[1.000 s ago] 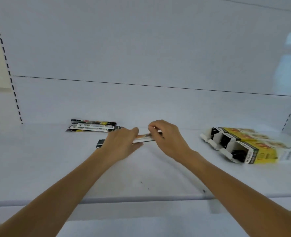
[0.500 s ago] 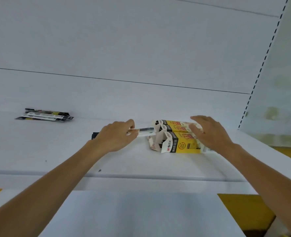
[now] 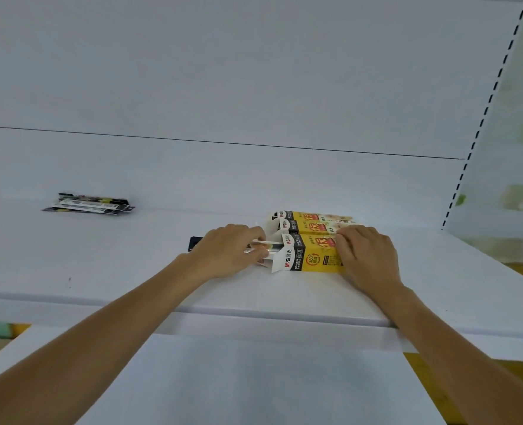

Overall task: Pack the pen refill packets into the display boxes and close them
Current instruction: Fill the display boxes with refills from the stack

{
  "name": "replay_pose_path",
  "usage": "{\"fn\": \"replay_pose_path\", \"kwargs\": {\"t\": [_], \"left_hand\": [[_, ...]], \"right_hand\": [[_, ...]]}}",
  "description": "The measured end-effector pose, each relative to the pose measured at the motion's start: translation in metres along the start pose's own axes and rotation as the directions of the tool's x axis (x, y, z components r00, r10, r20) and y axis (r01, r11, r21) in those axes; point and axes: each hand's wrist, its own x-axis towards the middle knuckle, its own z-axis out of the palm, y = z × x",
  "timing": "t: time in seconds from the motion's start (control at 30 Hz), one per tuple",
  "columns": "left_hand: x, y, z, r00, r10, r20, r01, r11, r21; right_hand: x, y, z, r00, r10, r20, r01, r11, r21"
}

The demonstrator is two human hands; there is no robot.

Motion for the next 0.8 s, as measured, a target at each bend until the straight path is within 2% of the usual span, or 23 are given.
{"fn": "replay_pose_path", "kwargs": {"t": [0.07,0.13,0.2,0.33,0.4,0.47,0.5,0.57,0.63,0.7,0.73,0.8], "left_hand": [[0.005,0.006,0.005,1.0,-0.018,0.005,0.018,0.992,-0.121],[0.013,0.01,0.011,0.998,-0.057,-0.02,0.048,0.949,-0.312],[0.02,0.019,0.016,0.996,-0.065,-0.058,0.036,0.914,-0.404],[0.028,0.034,0.024,0.989,-0.059,-0.138,0.004,0.93,-0.368],[0.027,0.03,0.024,0.957,-0.068,-0.283,-0.052,0.916,-0.397],[0.024,0.02,0.02,0.879,-0.062,-0.472,-0.154,0.901,-0.406],[0.021,0.016,0.016,0.855,-0.05,-0.516,-0.172,0.912,-0.373],[0.013,0.006,0.011,0.881,-0.07,-0.468,-0.075,0.956,-0.283],[0.005,-0.006,0.009,0.932,-0.226,-0.282,0.169,0.963,-0.212],[-0.003,-0.017,0.008,0.91,-0.407,-0.081,0.381,0.897,-0.225],[-0.007,-0.02,0.007,0.887,-0.46,-0.026,0.44,0.862,-0.252],[-0.011,-0.023,0.007,0.869,-0.494,-0.029,0.451,0.815,-0.364]], "right_hand": [[0.0,0.0,0.0,1.0,-0.004,0.008,0.005,1.0,-0.001],[-0.001,0.001,0.0,1.0,0.0,0.011,0.0,1.0,0.01],[-0.002,0.002,0.001,1.0,0.0,0.001,0.0,1.0,0.019],[0.0,0.004,0.003,1.0,0.001,0.006,-0.002,1.0,0.03],[0.002,0.005,0.003,1.0,-0.003,0.012,0.002,0.999,0.034],[0.002,0.006,0.003,1.0,-0.007,0.009,0.006,0.999,0.039],[0.003,0.006,0.004,1.0,-0.007,0.005,0.007,0.999,0.041],[0.003,0.007,0.006,1.0,-0.007,-0.01,0.007,0.999,0.04],[0.003,0.007,0.008,1.0,-0.01,-0.02,0.011,0.999,0.034],[0.003,0.008,0.009,1.0,-0.018,-0.019,0.018,1.0,0.025],[0.003,0.009,0.009,1.0,-0.022,-0.017,0.022,1.0,0.022],[0.003,0.009,0.01,1.0,-0.028,-0.013,0.028,1.0,0.009]]}}
